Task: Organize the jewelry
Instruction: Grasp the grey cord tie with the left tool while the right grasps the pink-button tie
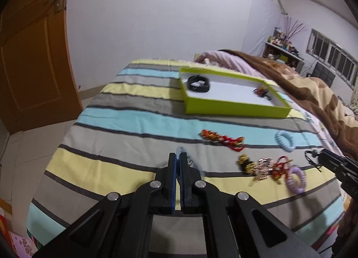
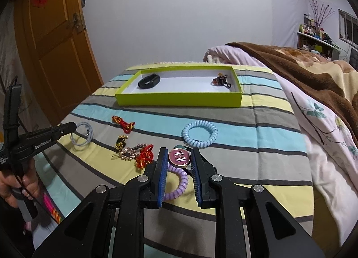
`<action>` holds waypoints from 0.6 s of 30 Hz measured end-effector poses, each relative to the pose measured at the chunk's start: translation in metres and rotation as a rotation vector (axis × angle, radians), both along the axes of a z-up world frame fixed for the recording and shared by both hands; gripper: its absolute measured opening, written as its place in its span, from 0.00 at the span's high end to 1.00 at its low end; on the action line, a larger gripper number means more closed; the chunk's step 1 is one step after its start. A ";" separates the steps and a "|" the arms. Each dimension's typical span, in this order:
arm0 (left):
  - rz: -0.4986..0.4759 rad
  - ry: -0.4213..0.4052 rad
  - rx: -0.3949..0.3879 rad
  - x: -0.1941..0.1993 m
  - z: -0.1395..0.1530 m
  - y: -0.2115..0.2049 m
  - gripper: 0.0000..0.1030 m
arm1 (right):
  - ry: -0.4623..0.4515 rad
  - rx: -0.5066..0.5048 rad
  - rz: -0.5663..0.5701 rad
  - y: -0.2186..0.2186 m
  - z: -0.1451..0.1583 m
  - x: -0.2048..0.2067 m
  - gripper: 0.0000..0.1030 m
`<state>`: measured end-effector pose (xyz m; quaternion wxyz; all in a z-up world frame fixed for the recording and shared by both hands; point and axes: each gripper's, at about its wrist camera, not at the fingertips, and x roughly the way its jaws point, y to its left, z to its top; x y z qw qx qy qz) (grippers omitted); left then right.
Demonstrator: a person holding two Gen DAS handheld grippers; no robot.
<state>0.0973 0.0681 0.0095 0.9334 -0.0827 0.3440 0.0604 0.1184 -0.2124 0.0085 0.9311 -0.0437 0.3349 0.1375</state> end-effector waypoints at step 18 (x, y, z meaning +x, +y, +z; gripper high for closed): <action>-0.110 -0.100 0.032 0.009 0.043 -0.036 0.98 | -0.090 -0.016 0.028 0.007 0.035 0.010 0.79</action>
